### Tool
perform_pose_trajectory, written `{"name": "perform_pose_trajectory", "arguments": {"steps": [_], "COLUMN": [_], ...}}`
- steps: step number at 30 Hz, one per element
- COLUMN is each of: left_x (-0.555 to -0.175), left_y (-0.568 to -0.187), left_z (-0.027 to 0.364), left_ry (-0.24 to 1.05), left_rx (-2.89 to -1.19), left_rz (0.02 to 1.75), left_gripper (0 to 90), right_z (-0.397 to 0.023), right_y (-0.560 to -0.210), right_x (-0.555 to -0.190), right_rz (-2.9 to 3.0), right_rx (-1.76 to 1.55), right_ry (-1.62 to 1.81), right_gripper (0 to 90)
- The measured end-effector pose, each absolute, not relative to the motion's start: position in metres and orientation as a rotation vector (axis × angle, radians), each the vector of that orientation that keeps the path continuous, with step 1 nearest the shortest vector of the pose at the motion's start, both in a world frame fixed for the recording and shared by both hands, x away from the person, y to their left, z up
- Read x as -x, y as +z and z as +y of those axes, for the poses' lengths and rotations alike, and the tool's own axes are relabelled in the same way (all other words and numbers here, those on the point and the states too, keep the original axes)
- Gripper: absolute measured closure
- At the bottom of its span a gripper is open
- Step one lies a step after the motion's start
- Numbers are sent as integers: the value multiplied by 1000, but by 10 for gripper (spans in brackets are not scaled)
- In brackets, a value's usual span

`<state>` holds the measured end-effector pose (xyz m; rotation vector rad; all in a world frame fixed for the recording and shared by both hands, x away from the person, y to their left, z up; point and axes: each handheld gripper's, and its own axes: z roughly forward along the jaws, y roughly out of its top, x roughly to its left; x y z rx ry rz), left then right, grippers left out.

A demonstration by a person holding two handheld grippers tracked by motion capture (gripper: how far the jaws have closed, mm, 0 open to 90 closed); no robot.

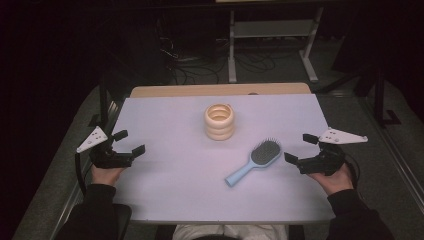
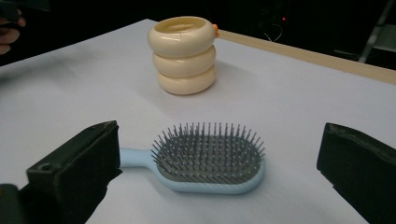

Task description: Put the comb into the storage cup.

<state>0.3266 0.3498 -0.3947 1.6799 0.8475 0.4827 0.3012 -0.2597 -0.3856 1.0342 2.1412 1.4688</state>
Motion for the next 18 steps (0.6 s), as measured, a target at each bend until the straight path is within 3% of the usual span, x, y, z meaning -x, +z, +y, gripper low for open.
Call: {"name": "perform_pose_trajectory", "arguments": {"steps": [18], "left_x": [-325], "left_y": [-395], "left_z": [349], "left_ry": [486], "left_rx": [-1681], "left_rz": [855], "left_gripper": [0], "right_z": [-227], "right_y": [-358], "right_x": [-310], "right_rz": [2269], "right_rx": [-921], "right_ry": [1427], "right_gripper": [0]}}
